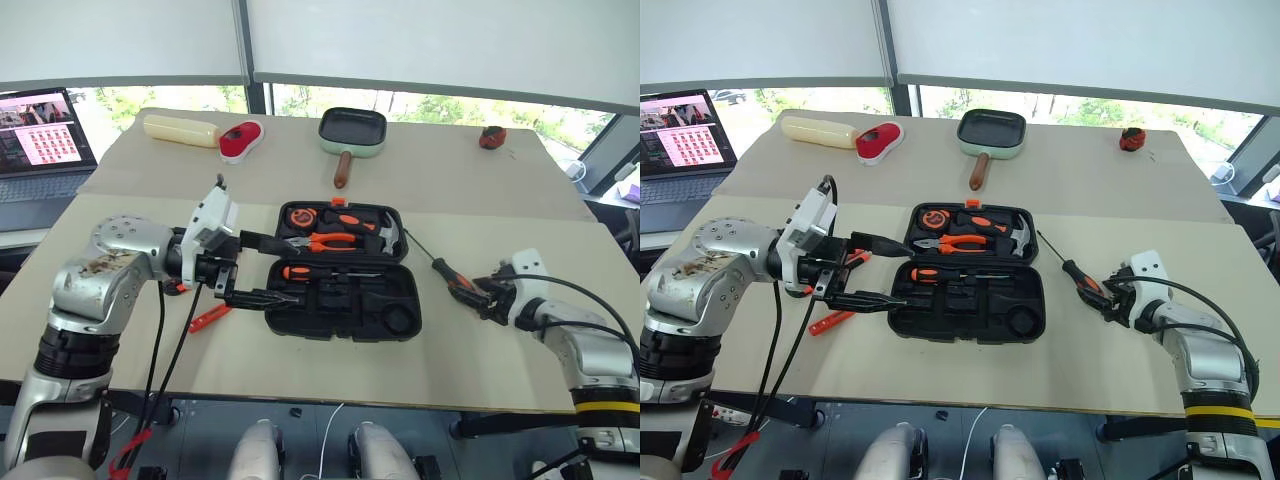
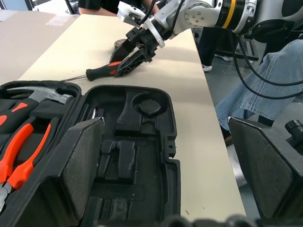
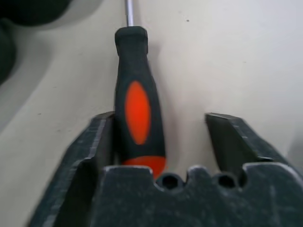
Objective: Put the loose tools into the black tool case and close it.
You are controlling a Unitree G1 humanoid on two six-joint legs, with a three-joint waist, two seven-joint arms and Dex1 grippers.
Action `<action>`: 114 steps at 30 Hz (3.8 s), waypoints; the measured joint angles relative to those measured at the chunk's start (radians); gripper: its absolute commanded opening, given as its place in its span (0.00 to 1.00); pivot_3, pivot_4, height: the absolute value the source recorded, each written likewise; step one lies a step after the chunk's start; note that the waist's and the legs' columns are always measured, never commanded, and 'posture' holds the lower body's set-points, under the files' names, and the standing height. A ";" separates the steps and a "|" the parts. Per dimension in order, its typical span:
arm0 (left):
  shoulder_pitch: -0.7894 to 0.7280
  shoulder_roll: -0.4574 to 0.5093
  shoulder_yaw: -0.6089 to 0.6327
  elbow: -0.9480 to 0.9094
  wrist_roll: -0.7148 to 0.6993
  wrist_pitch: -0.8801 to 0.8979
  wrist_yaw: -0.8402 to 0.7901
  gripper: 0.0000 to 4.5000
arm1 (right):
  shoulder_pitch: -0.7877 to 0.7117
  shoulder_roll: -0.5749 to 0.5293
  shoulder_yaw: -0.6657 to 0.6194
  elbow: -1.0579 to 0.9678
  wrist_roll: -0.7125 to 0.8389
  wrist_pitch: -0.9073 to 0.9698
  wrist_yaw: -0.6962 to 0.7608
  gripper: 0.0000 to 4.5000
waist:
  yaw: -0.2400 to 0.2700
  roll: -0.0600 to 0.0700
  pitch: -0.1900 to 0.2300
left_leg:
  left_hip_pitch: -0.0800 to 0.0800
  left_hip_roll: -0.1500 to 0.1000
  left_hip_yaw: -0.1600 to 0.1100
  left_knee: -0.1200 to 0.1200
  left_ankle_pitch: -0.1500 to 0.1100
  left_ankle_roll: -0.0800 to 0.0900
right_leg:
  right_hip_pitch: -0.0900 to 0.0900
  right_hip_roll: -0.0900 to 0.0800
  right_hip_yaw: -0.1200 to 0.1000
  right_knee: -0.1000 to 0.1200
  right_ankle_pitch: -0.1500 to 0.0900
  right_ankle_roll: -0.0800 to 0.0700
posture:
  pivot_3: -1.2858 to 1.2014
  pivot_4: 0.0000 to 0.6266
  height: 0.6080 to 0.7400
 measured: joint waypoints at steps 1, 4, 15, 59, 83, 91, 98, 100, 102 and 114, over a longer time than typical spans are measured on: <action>0.000 0.001 0.000 0.000 0.000 0.000 0.001 1.00 | 0.000 0.001 0.000 0.000 -0.004 -0.003 0.000 0.39 | 0.000 0.000 0.000 | 0.000 0.000 0.000 0.000 0.000 0.000 | 0.000 0.000 0.000 0.000 0.000 0.000 | 0.52 0.24 1.00; 0.010 0.013 0.000 0.002 0.000 0.000 0.001 1.00 | 0.040 0.002 -0.011 -0.066 0.002 -0.004 -0.002 0.22 | 0.000 0.000 0.000 | 0.000 0.000 0.000 -0.001 0.000 0.000 | 0.000 0.000 0.000 0.000 0.000 0.000 | 0.52 0.24 1.00; 0.052 0.089 -0.001 0.047 0.016 -0.046 -0.041 1.00 | -0.126 -0.112 -0.002 -0.293 0.103 0.042 0.185 0.22 | -0.002 0.002 0.002 | 0.001 0.001 0.002 -0.006 0.000 0.000 | -0.003 0.001 0.001 -0.002 0.000 -0.001 | 0.52 0.24 1.00; 0.049 0.086 -0.009 0.044 0.025 -0.090 -0.010 1.00 | -0.314 0.032 0.370 -0.033 -0.141 -0.388 0.538 0.33 | 0.002 0.002 0.002 | -0.011 0.000 0.003 -0.004 0.000 0.000 | -0.016 0.000 0.002 0.003 0.000 -0.001 | 0.52 0.24 1.00; 0.031 0.071 -0.026 0.084 0.046 -0.131 -0.015 1.00 | -0.328 0.074 0.477 -0.018 -0.323 -0.478 0.461 0.01 | 0.000 0.001 0.001 | -0.008 0.000 0.004 -0.004 0.000 0.000 | -0.014 0.001 0.002 0.004 0.000 -0.001 | 0.52 0.24 1.00; 0.031 0.065 -0.027 0.089 0.047 -0.131 -0.010 1.00 | -0.370 0.117 0.511 0.042 -0.384 -0.506 0.428 0.01 | -0.014 -0.003 -0.001 | 0.006 0.004 0.004 -0.005 0.001 -0.001 | -0.003 0.004 0.003 0.004 0.001 -0.004 | 0.52 0.24 1.00; 0.027 0.060 -0.029 0.098 0.048 -0.132 -0.010 1.00 | -0.389 0.106 0.544 0.044 -0.451 -0.569 0.431 0.01 | -0.014 -0.004 -0.002 | 0.013 0.004 0.005 -0.007 0.001 -0.001 | 0.003 0.004 0.003 0.004 -0.001 -0.006 | 0.52 0.24 1.00; 0.021 0.057 -0.035 0.105 0.050 -0.134 -0.010 1.00 | -0.395 0.096 0.560 0.045 -0.477 -0.593 0.437 0.01 | -0.013 -0.004 -0.002 | 0.013 0.004 0.005 -0.007 0.001 -0.001 | 0.003 0.004 0.003 0.004 -0.001 -0.006 | 0.52 0.24 1.00; 0.013 0.051 -0.044 0.111 0.055 -0.138 -0.010 1.00 | -0.404 0.082 0.576 0.044 -0.496 -0.614 0.440 0.01 | -0.010 -0.005 -0.003 | 0.013 0.004 0.005 -0.007 0.001 -0.001 | 0.003 0.004 0.003 0.004 -0.001 -0.006 | 0.52 0.24 1.00; 0.003 0.045 -0.044 0.146 0.068 -0.163 -0.009 1.00 | -0.390 -0.027 0.566 0.034 -0.494 -0.626 0.485 0.01 | 0.035 -0.006 -0.004 | 0.013 -0.002 0.007 -0.007 0.000 0.000 | 0.004 -0.004 0.001 -0.005 -0.004 -0.009 | 0.52 0.24 1.00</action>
